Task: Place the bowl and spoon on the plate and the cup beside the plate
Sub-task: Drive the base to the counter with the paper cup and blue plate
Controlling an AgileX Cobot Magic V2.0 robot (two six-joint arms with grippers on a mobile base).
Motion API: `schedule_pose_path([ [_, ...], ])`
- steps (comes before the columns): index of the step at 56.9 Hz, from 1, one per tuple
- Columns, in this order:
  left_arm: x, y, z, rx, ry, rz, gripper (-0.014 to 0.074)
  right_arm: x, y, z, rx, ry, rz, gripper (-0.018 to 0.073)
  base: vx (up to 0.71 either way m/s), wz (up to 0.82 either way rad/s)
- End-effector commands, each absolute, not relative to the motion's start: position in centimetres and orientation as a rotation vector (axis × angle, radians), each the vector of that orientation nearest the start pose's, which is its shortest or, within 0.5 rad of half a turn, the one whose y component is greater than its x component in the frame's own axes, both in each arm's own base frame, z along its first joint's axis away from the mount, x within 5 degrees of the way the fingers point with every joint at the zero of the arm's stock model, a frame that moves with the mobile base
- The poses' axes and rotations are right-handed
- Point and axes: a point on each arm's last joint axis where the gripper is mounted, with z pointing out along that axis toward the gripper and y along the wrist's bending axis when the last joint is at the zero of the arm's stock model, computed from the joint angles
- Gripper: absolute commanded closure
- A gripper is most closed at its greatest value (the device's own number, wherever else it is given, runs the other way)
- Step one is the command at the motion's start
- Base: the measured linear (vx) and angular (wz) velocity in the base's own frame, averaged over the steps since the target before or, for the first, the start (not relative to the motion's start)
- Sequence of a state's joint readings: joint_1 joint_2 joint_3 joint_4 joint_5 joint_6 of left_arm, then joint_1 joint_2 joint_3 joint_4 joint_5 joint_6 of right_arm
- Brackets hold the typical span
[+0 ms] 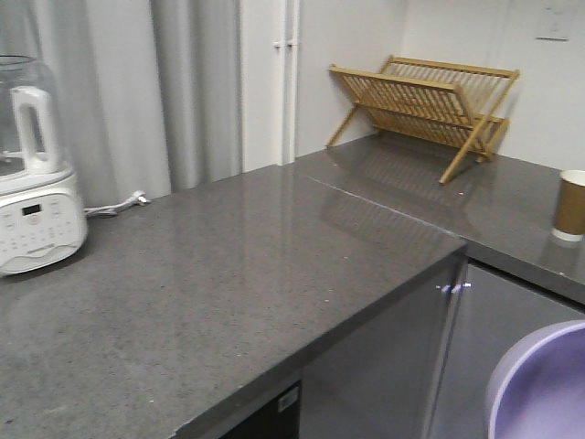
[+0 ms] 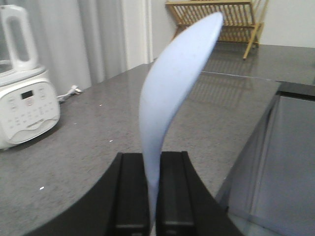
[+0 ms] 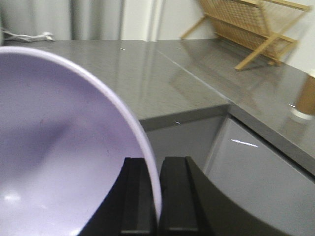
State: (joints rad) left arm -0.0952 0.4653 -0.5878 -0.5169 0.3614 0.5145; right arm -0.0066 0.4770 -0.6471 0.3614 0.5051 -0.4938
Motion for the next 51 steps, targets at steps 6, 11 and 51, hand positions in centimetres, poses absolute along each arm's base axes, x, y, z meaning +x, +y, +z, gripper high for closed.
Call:
schedule_pose_path([
  [6, 9.35, -2.23, 36.23, 0.184, 1.581, -0.197, 0.0596, 9.19, 1.3, 36.93, -0.233, 1.664, 0.007, 0.0568, -0.02, -0.64],
  [11, 9.35, -2.23, 36.23, 0.184, 1.581, -0.197, 0.0596, 9.19, 1.3, 36.93, -0.233, 1.664, 0.007, 0.0568, 0.01, -0.68],
  [51, 9.35, -2.23, 36.23, 0.184, 1.581, -0.197, 0.0596, 9.16, 1.3, 36.93, -0.233, 1.664, 0.007, 0.0568, 0.15, -0.62],
])
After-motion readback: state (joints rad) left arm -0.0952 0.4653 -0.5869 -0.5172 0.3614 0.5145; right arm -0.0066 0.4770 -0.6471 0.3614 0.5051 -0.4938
